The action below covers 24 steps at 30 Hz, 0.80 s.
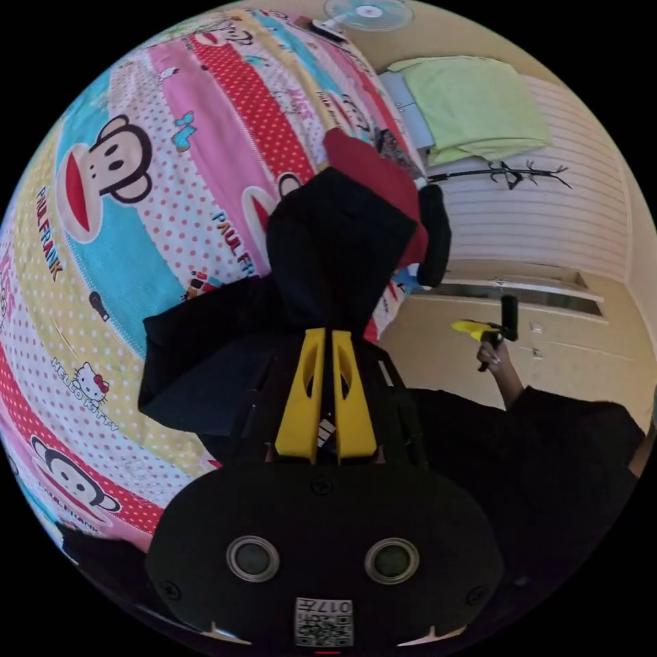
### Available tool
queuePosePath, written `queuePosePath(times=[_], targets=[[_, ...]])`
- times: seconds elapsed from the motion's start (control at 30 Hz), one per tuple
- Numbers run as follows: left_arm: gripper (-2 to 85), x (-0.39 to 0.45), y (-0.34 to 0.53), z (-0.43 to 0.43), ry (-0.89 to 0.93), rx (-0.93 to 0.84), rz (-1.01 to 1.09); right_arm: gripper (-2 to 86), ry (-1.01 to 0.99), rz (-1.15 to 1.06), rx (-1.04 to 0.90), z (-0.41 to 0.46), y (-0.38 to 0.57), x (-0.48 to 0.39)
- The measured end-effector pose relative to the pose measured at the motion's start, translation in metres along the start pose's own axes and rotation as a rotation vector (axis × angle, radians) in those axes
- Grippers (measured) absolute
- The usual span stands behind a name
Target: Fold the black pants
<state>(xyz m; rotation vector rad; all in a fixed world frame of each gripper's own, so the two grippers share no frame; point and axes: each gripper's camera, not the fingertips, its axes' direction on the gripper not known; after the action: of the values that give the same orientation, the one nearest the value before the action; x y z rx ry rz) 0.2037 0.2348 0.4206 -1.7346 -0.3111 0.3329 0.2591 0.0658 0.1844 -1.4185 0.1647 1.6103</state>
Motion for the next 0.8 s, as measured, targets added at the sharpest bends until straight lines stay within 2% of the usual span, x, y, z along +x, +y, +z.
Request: queuePosePath(times=[0.13,0.23,0.37,0.43,0.5,0.53,0.6,0.63,0.67,0.8], targets=[[-0.4,0.070,0.017,0.031,-0.033,-0.059,0.151,18.6,-0.033,-0.048,0.039,0.030,-0.052,-0.033],[-0.6,0.121,0.019,0.083,-0.071,-0.195,0.327,21.8,-0.005,-0.096,-0.044,0.069,-0.090,-0.057],[-0.8,0.157,0.019,0.148,-0.114,-0.322,0.447,23.9,0.239,-0.183,-0.209,0.129,-0.129,-0.080],[-0.8,0.165,0.020,0.161,-0.120,-0.331,0.468,24.2,0.259,-0.210,-0.312,0.157,-0.134,-0.083],[-0.8,0.170,0.021,0.171,-0.110,-0.348,0.503,23.8,0.373,-0.231,-0.407,0.184,-0.131,-0.081],[-0.8,0.170,0.021,0.172,-0.109,-0.352,0.508,23.3,0.451,-0.262,-0.453,0.199,-0.126,-0.077],[-0.8,0.169,0.020,0.179,-0.083,-0.374,0.513,21.5,0.426,-0.294,-0.483,0.208,-0.116,-0.071],[-0.8,0.169,0.020,0.181,-0.074,-0.380,0.513,13.4,0.319,-0.325,-0.479,0.204,-0.109,-0.069],[-0.8,0.169,0.020,0.184,-0.060,-0.392,0.516,8.0,0.298,-0.313,-0.434,0.194,-0.101,-0.065],[-0.8,0.176,0.023,0.196,-0.062,-0.400,0.536,4.3,0.297,-0.236,-0.249,0.144,-0.068,-0.042]])
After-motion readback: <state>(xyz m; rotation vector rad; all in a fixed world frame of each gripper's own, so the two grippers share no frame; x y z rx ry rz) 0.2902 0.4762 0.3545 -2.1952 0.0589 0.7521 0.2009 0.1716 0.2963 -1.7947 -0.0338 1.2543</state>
